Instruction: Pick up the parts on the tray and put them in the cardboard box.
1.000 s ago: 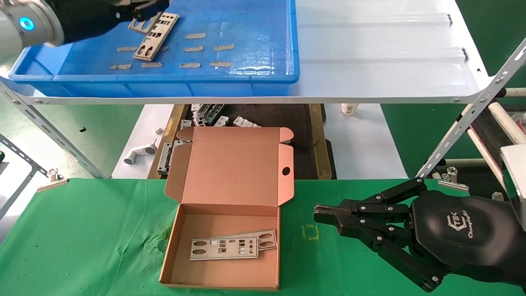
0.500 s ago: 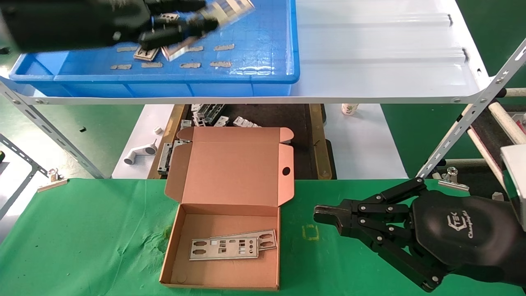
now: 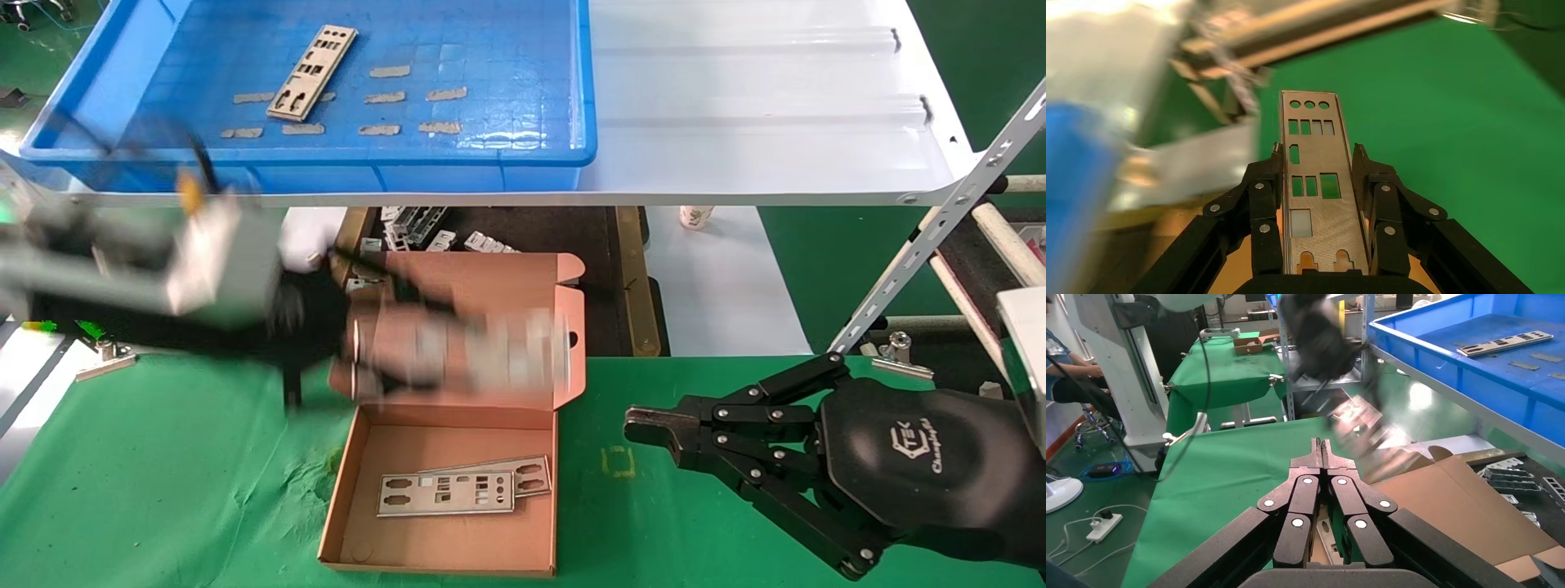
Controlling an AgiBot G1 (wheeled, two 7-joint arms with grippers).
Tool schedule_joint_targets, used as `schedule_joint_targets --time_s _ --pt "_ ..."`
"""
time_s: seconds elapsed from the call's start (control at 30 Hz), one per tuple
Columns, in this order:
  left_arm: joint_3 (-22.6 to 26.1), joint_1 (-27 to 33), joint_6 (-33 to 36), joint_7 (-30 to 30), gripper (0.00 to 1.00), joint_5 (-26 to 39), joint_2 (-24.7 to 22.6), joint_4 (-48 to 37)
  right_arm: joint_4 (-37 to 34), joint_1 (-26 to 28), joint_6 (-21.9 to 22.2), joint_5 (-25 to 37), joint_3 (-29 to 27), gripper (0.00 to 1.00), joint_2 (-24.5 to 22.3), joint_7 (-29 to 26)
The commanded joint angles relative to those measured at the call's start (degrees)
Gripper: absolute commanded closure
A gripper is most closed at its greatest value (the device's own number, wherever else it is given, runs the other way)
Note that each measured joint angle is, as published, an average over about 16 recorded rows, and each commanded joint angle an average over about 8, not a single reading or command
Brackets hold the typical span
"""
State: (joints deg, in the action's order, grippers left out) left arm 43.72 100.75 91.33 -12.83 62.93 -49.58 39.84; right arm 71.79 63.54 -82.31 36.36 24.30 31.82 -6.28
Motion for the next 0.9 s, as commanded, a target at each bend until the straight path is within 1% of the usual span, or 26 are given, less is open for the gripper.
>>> schedule_joint_targets --time_s 0.03,0.13,0.27,0.47,0.63,0.67,0.7,0.73,0.9 --pt "3.79 -2.69 -0.07 0.88 1.00 -2.40 1.78 5.31 0.00 0.00 0.00 0.00 0.00 1.00 0.00 0.00" --pt "7.69 -4.96 -1.38 -0.61 1.00 -0.66 1.61 5.58 0.00 0.00 0.00 0.00 0.00 1.00 0.00 0.00" --pt "10.41 -7.96 -4.85 -4.00 1.00 2.91 -0.16 2.79 0.00 0.00 0.00 0.00 0.00 1.00 0.00 0.00" --pt "11.40 -11.52 -10.32 -7.83 1.00 5.20 -3.36 -1.94 0.00 0.00 0.00 0.00 0.00 1.00 0.00 0.00" --pt "11.73 -12.18 -11.31 -9.13 1.00 5.61 -5.60 -5.45 0.00 0.00 0.00 0.00 0.00 1.00 0.00 0.00" --pt "11.78 -12.16 -11.35 -9.30 0.98 5.66 -6.02 -6.17 0.00 0.00 0.00 0.00 0.00 1.00 0.00 0.00" --pt "11.82 -12.14 -11.40 -9.43 0.94 5.69 -6.42 -6.90 0.00 0.00 0.00 0.00 0.00 1.00 0.00 0.00" --pt "11.84 -12.14 -11.48 -9.54 0.87 5.68 -6.82 -7.63 0.00 0.00 0.00 0.00 0.00 1.00 0.00 0.00" --pt "11.73 -12.42 -12.29 -10.40 0.26 5.49 -8.48 -10.74 0.00 0.00 0.00 0.00 0.00 1.00 0.00 0.00"
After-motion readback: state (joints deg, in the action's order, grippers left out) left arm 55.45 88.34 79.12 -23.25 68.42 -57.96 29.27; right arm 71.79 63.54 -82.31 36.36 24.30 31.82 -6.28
